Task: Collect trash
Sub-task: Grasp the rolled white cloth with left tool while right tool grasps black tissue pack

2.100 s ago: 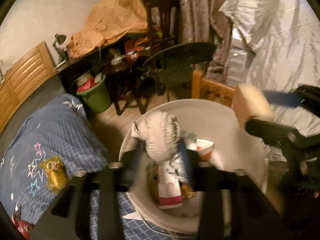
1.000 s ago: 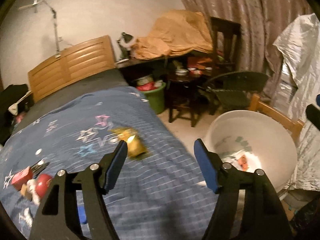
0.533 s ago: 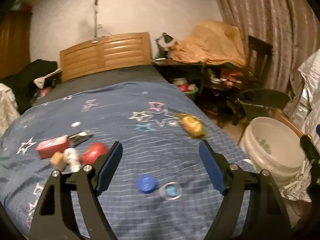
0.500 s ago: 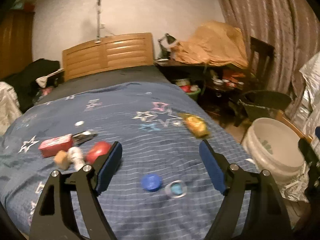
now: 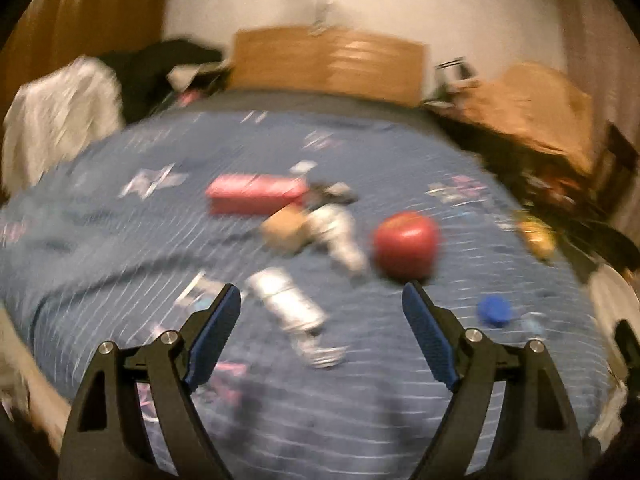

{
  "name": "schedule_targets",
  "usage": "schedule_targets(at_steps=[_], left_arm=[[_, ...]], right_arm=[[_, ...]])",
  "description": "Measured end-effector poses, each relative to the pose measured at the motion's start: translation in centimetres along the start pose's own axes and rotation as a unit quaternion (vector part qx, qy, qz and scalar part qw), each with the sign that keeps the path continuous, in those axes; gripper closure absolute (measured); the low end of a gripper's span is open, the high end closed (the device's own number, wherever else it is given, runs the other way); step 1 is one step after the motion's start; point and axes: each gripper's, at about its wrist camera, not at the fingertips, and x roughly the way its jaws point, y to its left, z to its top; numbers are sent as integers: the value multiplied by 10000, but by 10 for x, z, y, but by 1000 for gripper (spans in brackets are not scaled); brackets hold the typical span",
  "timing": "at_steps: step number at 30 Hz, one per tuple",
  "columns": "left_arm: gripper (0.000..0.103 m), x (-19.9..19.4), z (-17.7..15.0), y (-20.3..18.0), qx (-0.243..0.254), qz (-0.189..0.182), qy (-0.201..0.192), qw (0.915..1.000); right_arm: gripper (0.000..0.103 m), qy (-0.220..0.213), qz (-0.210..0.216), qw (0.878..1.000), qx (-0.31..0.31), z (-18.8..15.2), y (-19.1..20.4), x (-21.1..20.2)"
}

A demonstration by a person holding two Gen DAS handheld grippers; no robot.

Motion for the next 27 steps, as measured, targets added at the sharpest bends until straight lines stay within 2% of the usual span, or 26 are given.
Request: schedule_targets(at_steps=[4, 8, 10, 11, 14, 16, 18, 19, 20, 21, 23, 25, 27], left_arm=[[24, 34, -5, 30, -581, 25, 564, 9967], [24, 61, -6, 30, -624, -102, 835, 9945], [24, 70, -8, 28, -694, -131, 934, 9931], [25, 75, -8, 28, -702, -126, 940, 9930], [25, 79, -8, 29, -696, -122, 880, 9936], [25, 81, -9, 28, -673, -170, 816, 9942], [25, 84, -10, 27, -618, -210, 794, 9947], [25, 85, -10, 26, -604, -259, 782, 9948], [24, 87, -10, 26, -609, -304, 782, 9946], [23, 88, -9, 27, -639, -373, 791, 9941], [21, 92, -7, 30, -731, -487, 794, 9930], [20, 94, -5, 31, -767, -548, 785, 9924], [20, 93, -6, 31, -784, -574, 771, 9923]], right_arm=[[12, 287, 458, 9985, 104, 35, -2, 46], [12, 699, 1037, 9920, 153, 89, 18, 113], [12, 1047, 1569, 9820, -9, 119, 43, 158], [12, 1383, 1932, 9712, -195, 133, 63, 187], [12, 1954, 2300, 9495, -863, 154, 109, 251], [12, 2248, 2463, 9275, -1692, 161, 147, 296], [12, 2274, 2421, 9053, -2647, 161, 177, 326], [12, 2281, 2552, 8858, -3134, 158, 190, 340], [12, 2230, 2582, 8749, -3438, 154, 197, 345], [12, 2166, 2722, 8527, -3898, 151, 209, 356], [12, 2173, 2879, 8279, -4296, 144, 219, 366], [12, 2383, 3129, 7969, -4585, 140, 231, 385], [12, 2493, 3237, 7725, -4861, 136, 239, 397]])
